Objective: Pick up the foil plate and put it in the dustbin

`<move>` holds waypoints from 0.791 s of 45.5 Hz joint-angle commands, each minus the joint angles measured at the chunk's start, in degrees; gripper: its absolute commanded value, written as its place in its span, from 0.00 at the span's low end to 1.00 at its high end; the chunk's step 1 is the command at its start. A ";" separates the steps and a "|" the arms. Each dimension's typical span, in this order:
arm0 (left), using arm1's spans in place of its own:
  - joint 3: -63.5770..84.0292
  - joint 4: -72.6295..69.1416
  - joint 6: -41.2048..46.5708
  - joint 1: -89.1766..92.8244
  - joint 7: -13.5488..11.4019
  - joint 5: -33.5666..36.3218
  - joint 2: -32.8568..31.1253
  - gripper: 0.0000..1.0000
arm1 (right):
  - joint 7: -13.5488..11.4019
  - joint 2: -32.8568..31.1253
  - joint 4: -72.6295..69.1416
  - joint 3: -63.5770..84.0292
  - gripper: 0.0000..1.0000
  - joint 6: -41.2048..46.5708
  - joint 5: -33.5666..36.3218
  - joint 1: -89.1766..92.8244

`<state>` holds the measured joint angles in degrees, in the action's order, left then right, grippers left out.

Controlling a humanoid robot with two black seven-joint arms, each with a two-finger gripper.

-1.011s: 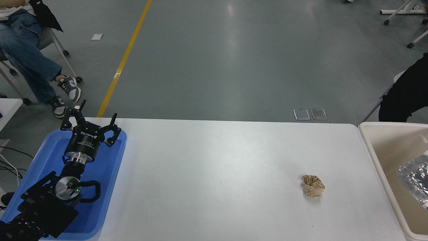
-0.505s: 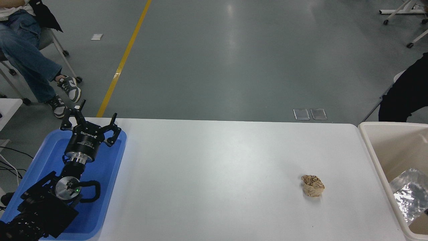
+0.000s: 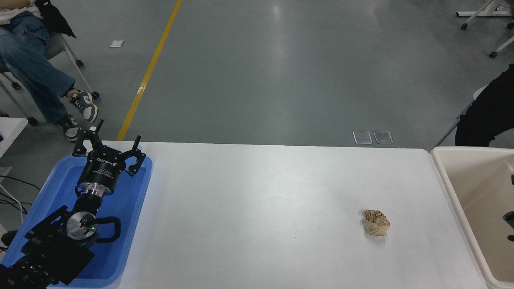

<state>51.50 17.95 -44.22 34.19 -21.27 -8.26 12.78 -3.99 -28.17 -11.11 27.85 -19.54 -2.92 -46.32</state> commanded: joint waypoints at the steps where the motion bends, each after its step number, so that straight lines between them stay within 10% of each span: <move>1: 0.00 0.06 0.01 0.00 0.00 0.00 -0.04 1.00 | 0.03 -1.62 -5.14 0.97 1.00 0.12 -0.42 -10.45; 21: 0.00 0.06 0.01 0.00 0.00 0.00 -0.04 1.00 | 0.03 -5.40 -39.86 13.46 1.00 1.87 -8.95 -33.48; 36: 0.00 0.06 0.01 0.00 0.00 0.00 0.05 1.00 | -0.32 -10.24 -52.26 27.24 1.00 24.00 -10.09 -52.19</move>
<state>51.51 17.97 -44.21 34.19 -21.28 -8.26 12.76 -4.04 -35.06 -52.87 44.70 -10.16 -11.77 -83.95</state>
